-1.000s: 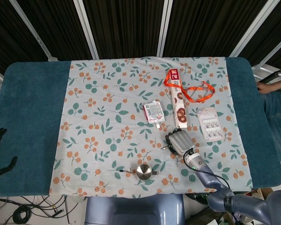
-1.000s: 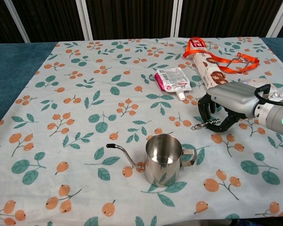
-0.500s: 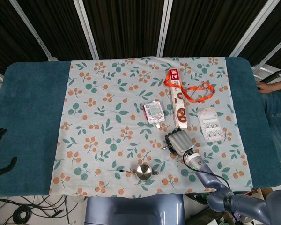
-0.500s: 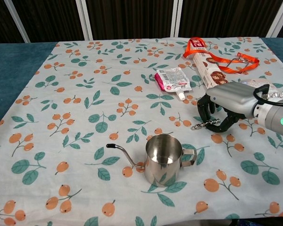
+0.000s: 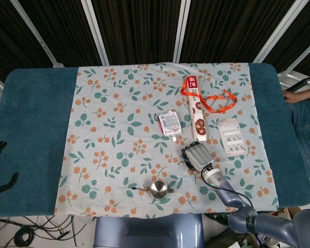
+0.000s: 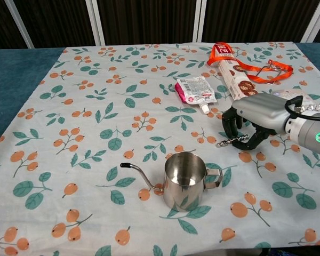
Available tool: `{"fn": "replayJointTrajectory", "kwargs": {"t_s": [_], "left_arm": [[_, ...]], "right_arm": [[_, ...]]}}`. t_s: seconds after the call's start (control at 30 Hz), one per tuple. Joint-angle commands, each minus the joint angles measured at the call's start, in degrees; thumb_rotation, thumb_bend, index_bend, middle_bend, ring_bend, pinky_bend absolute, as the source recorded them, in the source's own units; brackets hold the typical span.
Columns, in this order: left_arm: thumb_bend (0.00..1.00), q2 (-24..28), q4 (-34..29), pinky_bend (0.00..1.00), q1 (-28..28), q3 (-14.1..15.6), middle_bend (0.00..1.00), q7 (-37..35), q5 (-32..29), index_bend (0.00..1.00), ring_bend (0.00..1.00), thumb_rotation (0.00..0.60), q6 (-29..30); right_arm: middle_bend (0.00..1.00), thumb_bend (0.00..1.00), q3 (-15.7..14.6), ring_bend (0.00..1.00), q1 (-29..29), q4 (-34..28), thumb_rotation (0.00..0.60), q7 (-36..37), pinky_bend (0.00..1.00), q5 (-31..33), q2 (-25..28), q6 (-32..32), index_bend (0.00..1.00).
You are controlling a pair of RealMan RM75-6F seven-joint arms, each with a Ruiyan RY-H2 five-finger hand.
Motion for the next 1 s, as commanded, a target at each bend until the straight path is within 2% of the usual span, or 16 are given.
{"fn": "replayJointTrajectory", "kwargs": {"t_s": [0.03,0.4,0.77,1.0], "left_arm": [[0.35,-0.01,0.02,0.00,0.01,0.00,0.03,0.02,0.01,0.00,0.01,0.600,0.03],[0.35,-0.03,0.02,0.00,0.01,-0.02,0.03,-0.02,-0.01,0.00,0.01,0.600,0.01],[0.35,0.10,-0.15,0.00,0.00,0.00,0.03,0.08,-0.17,0.01,0.01,0.600,-0.17],[0.35,0.11,-0.11,0.00,0.02,0.01,0.03,-0.02,-0.14,0.00,0.01,0.600,-0.16]], "right_arm": [[0.43,0.29,-0.02,0.40,0.03,0.10,0.600,0.01,0.33,0.02,-0.07,-0.09,0.53],[0.43,0.32,0.02,0.40,-0.02,-0.24,0.600,0.87,0.33,-0.29,0.03,-0.04,0.60],[0.43,0.43,-0.13,0.40,0.04,-0.36,0.600,1.96,0.33,-0.27,0.49,-0.89,0.64],[0.43,0.44,-0.09,0.40,0.13,-1.11,0.600,3.60,0.33,-0.57,1.08,-1.39,0.65]]}}
